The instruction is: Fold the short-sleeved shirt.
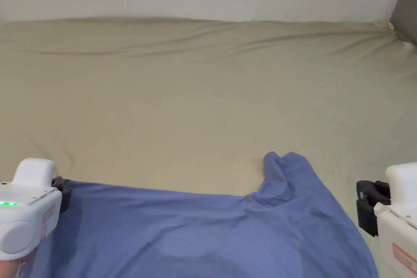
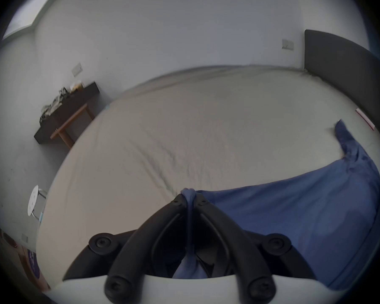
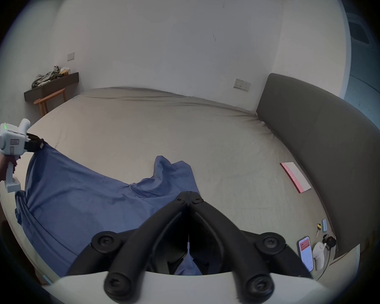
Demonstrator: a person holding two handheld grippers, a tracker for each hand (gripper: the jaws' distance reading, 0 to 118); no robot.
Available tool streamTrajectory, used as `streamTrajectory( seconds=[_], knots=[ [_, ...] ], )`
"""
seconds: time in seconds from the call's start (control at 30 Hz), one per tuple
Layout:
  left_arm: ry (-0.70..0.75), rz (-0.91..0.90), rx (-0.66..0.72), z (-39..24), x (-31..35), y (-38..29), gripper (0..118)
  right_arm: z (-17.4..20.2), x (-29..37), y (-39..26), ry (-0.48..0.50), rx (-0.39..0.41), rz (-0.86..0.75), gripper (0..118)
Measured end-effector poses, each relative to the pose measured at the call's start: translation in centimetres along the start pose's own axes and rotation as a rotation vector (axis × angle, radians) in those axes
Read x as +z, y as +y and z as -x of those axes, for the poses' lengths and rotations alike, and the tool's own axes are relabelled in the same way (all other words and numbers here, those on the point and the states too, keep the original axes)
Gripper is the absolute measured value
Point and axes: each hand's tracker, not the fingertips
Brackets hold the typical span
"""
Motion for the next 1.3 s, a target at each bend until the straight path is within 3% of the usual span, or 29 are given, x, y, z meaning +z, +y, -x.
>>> streamTrajectory(
  seconds=[0.03,0.07,0.13,0.17,0.2,0.33,0.5,0.67,0.7,0.77,0.8,0.87,0.97,1.3],
  knots=[
    [0.01,-0.021,-0.017,-0.4,1.5,0.3,3,-0.2,-0.8,0.3,0.005,0.001,0.008,6],
    [0.018,-0.04,-0.029,-0.6,2.6,0.4,3,-0.3,-1.8,0.5,0.004,0.005,0.035,20],
    [0.014,-0.06,-0.041,-0.8,4.7,0.4,3,-0.7,-4.2,0.8,0.023,0.009,0.121,85],
    [0.011,-0.063,-0.046,-1.0,5.5,0.4,3,-0.9,-5.6,0.8,0.039,-0.006,0.162,104],
    [0.006,-0.067,-0.051,-1.0,6.3,0.2,3,-1.3,-7.5,0.5,0.067,-0.026,0.223,108],
    [0.01,-0.063,-0.053,-1.1,8.1,-0.7,3,-3.1,-13.5,-1.4,0.085,-0.06,0.344,108],
    [0.015,-0.026,-0.037,-1.0,8.6,-2.4,3,-4.9,-19.3,-4.8,-0.007,-0.125,0.488,108],
    [0.018,0.014,-0.026,-1.0,8.3,-3.7,3,-4.9,-21.4,-6.6,-0.007,-0.116,0.551,107],
    [0.02,0.021,-0.021,-0.9,8.0,-4.0,3,-5.0,-21.3,-6.7,0.017,-0.165,0.534,100],
    [0.024,0.03,-0.012,-0.9,8.0,-4.4,3,-5.0,-20.8,-6.3,0.064,-0.183,0.518,84],
    [0.027,0.034,-0.009,-0.9,8.0,-4.5,3,-4.7,-20.5,-6.2,0.039,-0.15,0.513,62],
    [0.028,0.041,0.002,-0.5,7.6,-5.0,3,-4.0,-19.9,-5.5,0.07,-0.067,0.482,5],
    [0.039,0.046,0.022,-0.7,7.9,-5.2,3,-2.7,-19.4,-5.2,0.047,0.05,0.484,5],
    [0.054,-0.006,0.048,0.2,12.6,-3.7,3,-5.2,-8.9,-0.1,0.103,0.002,0.335,5]
  ],
)
